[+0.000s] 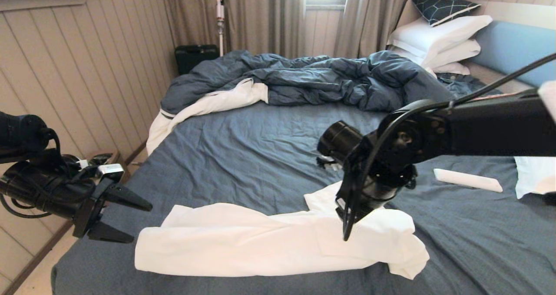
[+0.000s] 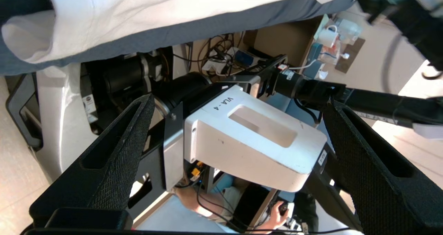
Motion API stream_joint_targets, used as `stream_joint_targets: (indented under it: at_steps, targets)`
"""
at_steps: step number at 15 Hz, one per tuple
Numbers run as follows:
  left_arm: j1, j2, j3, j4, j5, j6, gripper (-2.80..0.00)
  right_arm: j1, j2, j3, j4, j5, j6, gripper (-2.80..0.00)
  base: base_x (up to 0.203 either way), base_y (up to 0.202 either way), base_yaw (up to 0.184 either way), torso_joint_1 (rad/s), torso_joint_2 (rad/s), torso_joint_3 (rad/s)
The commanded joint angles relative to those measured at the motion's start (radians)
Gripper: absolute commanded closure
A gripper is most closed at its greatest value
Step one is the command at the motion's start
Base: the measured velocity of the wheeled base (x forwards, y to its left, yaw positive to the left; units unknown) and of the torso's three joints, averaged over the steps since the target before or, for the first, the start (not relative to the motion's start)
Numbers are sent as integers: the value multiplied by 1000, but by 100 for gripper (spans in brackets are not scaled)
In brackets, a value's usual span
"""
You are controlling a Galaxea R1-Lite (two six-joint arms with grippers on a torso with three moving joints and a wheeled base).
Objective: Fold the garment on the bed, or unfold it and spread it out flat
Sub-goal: Fold the white T-shirt
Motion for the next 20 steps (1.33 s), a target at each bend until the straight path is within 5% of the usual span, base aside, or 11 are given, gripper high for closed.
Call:
stream_joint_targets:
  at_steps: [1, 8, 16, 20]
  targets:
    - [-2, -8, 7, 7, -5, 2, -280, 54, 141, -45, 4, -87, -9, -280, 0, 0, 0, 0, 0, 0]
    - [-3, -10, 16, 5, -5, 3, -280, 124, 338, -151, -39, -146, -10, -280, 0, 0, 0, 0, 0, 0]
    - [-6, -8, 19, 7, -5, 3, -280, 160, 275, -52, -40, -150, 5, -280, 0, 0, 0, 0, 0, 0]
    - [-8, -10, 20, 8, -5, 6, -280, 115, 283, -83, -42, -195, 1, -280, 0, 0, 0, 0, 0, 0]
